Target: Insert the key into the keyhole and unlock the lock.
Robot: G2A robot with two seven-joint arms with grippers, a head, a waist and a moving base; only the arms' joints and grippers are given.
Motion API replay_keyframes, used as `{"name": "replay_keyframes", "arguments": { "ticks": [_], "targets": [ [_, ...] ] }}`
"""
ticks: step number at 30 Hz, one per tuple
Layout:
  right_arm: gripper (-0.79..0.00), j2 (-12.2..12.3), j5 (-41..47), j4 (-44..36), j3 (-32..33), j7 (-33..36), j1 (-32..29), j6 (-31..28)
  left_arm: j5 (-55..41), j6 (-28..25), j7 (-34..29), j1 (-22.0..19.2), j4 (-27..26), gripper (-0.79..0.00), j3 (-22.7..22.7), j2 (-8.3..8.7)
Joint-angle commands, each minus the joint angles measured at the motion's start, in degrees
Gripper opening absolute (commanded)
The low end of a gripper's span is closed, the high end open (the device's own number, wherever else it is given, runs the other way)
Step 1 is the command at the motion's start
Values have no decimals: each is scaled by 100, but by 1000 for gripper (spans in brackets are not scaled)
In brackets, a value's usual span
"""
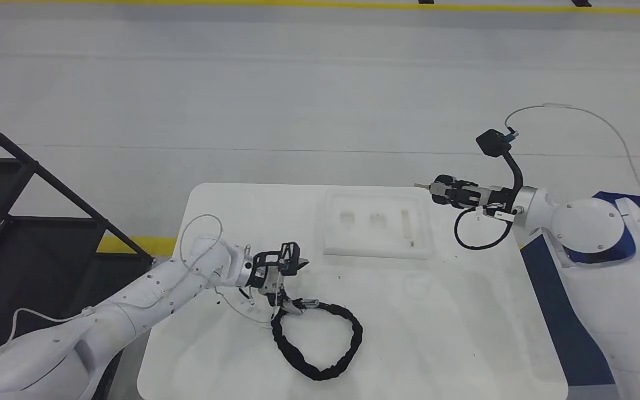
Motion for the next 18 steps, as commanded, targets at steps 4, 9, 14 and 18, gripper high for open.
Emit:
{"name": "replay_keyframes", "arguments": {
  "ticks": [4, 9, 14, 18],
  "targets": [
    [-785, 0, 0, 0, 0, 0, 0, 0, 710, 336, 461, 301, -376, 0, -142, 208],
    [-785, 0, 0, 0, 0, 0, 0, 0, 996, 466, 560, 530, -385, 0, -223, 292],
    [-785, 0, 0, 0, 0, 0, 0, 0, 996, 493, 456, 635, -427, 0, -304, 266],
    [-785, 0, 0, 0, 0, 0, 0, 0, 944, 554, 269, 711, -463, 0, -347, 207]
  ]
}}
